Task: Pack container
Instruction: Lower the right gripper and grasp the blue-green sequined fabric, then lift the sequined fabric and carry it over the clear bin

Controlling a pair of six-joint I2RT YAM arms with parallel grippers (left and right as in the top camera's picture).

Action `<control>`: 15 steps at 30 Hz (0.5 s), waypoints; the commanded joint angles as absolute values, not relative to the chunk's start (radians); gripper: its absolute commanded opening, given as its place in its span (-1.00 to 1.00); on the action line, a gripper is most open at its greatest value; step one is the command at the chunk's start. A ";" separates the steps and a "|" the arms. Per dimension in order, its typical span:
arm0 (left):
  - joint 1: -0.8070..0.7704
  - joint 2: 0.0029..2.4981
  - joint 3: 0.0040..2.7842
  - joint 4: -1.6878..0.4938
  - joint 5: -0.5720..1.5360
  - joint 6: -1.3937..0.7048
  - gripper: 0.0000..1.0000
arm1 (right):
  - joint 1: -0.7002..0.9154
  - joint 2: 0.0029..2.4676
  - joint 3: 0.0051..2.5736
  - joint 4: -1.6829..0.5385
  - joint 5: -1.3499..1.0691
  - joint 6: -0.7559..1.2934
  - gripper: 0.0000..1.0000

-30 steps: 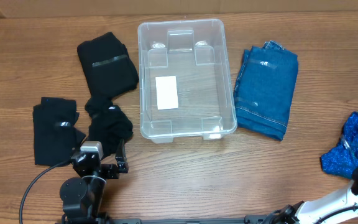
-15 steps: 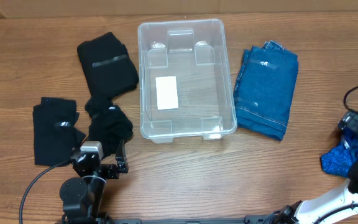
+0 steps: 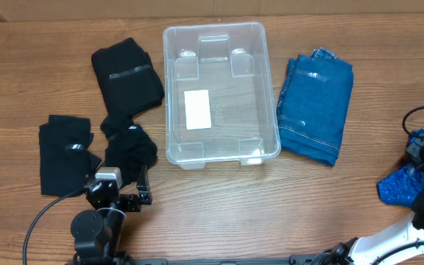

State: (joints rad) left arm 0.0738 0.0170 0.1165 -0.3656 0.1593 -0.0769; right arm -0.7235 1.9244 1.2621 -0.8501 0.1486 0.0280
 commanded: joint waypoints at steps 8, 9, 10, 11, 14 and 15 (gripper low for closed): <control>0.080 0.011 0.108 -0.360 0.149 -0.086 1.00 | -0.704 1.860 1.591 -1.085 0.043 0.105 -0.92; 0.080 0.011 0.108 -0.360 0.149 -0.086 1.00 | -0.692 1.856 1.650 -1.131 0.044 0.105 -0.92; 0.080 0.011 0.108 -0.360 0.149 -0.086 1.00 | -0.678 1.856 1.702 -1.172 0.047 0.105 -0.92; 0.080 0.011 0.108 -0.360 0.149 -0.086 1.00 | -0.661 1.856 1.747 -1.208 0.051 0.105 -0.92; 0.080 0.011 0.108 -0.360 0.149 -0.086 1.00 | -0.595 1.855 1.855 -1.289 0.050 0.105 -0.92; 0.080 0.011 0.108 -0.360 0.149 -0.086 1.00 | -0.558 1.855 1.895 -1.317 0.050 0.105 -0.92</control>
